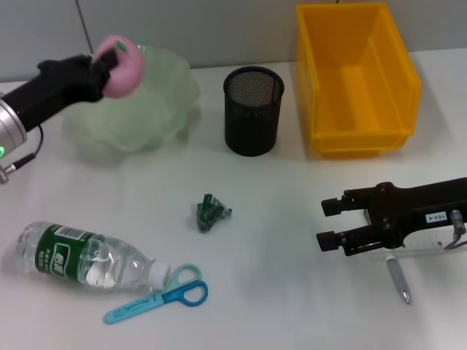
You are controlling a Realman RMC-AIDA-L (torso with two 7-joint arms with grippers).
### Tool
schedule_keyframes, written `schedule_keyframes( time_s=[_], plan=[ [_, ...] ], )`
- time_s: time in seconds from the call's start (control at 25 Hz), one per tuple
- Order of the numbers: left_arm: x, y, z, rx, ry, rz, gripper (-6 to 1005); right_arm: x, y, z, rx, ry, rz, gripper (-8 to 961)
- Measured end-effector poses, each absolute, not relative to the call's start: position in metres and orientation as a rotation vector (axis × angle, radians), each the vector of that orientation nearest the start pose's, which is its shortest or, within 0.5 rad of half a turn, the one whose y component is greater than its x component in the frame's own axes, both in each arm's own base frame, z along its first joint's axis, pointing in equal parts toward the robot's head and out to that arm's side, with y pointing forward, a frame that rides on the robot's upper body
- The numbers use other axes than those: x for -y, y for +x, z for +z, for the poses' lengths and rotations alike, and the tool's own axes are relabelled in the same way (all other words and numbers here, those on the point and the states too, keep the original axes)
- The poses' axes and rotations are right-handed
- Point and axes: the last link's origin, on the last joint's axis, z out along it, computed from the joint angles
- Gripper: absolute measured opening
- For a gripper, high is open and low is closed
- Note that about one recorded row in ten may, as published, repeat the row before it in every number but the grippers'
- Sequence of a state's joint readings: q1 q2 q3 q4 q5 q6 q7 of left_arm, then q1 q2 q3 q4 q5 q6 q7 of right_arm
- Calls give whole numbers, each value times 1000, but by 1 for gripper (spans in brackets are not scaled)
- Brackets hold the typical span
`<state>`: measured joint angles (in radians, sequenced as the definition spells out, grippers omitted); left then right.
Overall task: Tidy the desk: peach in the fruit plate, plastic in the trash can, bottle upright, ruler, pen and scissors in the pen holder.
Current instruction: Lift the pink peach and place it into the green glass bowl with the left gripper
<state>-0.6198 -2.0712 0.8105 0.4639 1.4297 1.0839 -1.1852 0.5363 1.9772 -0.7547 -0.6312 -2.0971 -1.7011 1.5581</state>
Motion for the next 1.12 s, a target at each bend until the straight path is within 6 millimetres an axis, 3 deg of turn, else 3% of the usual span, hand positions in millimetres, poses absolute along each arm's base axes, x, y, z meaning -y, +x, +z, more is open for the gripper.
schedule_keyframes(
  time_s=[0.24,0.68,1.04,1.12],
  plan=[
    [-429,-258,-1,669,-2023,-732,54,-313,277,20,-839,-2916,552,820],
    [-432,-255,-9,622,-2043,-674,49,-313,278,20,-844,-2910,556,820],
    [-433,-250,-12,576,-2062,-664,108,-314,276,19,-840,-2910,559,820],
    [-433,-250,-13,579,-2064,-662,191,-314,276,19,-840,-2909,560,820]
  ],
)
